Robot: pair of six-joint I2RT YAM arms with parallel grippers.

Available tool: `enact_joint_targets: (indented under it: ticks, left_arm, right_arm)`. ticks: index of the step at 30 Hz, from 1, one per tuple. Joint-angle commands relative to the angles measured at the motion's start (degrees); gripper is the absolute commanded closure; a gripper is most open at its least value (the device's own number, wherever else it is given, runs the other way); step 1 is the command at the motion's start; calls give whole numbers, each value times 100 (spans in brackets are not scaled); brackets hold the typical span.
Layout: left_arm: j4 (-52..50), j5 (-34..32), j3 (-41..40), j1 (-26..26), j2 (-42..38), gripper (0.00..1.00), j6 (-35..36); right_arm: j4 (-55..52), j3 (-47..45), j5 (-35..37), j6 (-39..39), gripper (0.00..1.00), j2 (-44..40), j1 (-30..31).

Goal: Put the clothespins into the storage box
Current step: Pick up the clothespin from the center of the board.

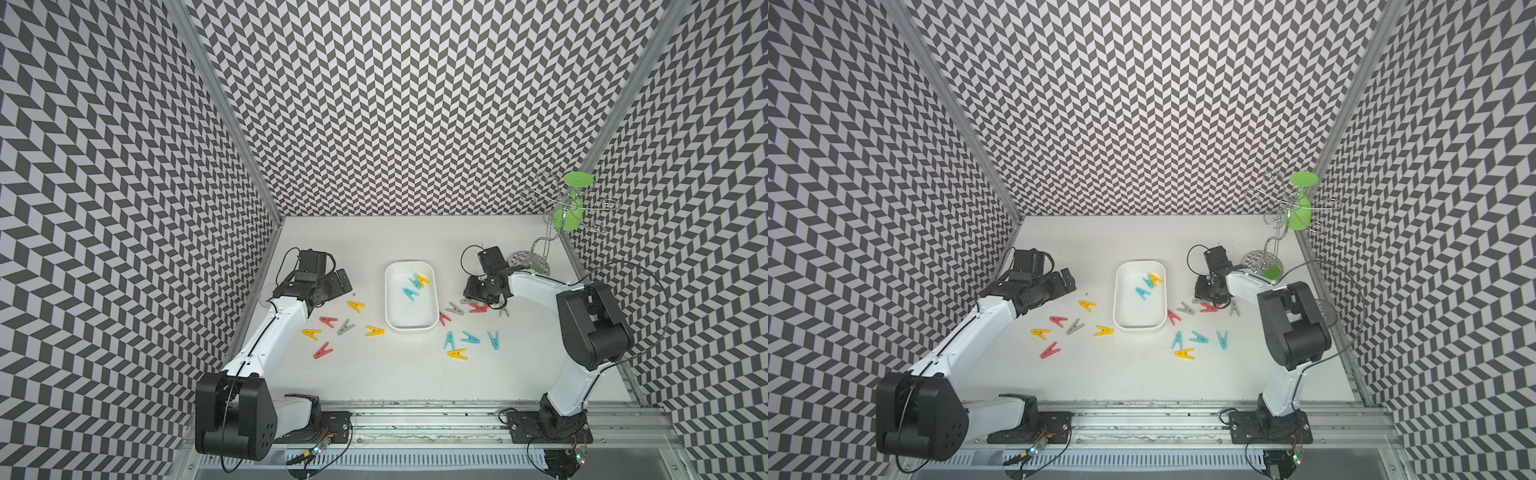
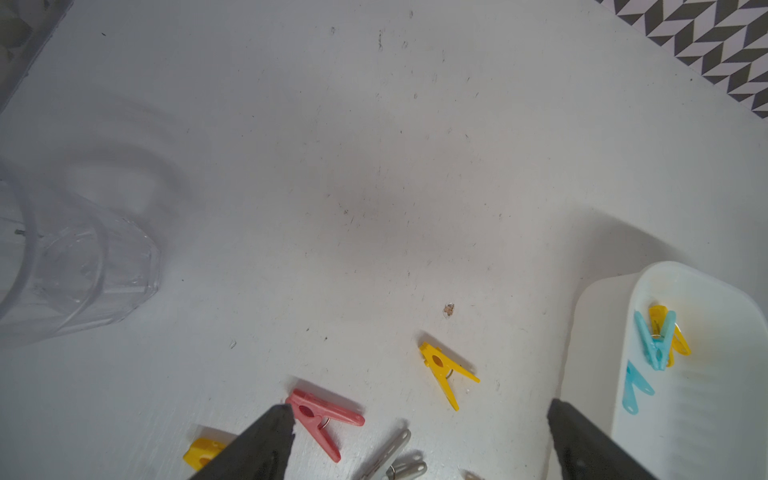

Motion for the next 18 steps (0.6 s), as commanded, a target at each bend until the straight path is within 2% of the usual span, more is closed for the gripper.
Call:
enact_joint_targets:
  ticks: [1,9,18]
  left_arm:
    - [62,-57,96,44,-38,0,65]
    - [71,-62,19,96,-89,0,92]
    - [120,11,-47,125,-84,0,95]
  right_arm:
    - [153,157,-122,-12,57,134,-16]
    - [149,-37,-235,-94,61,63,119]
    - [55,-111,107,20,70,59,364]
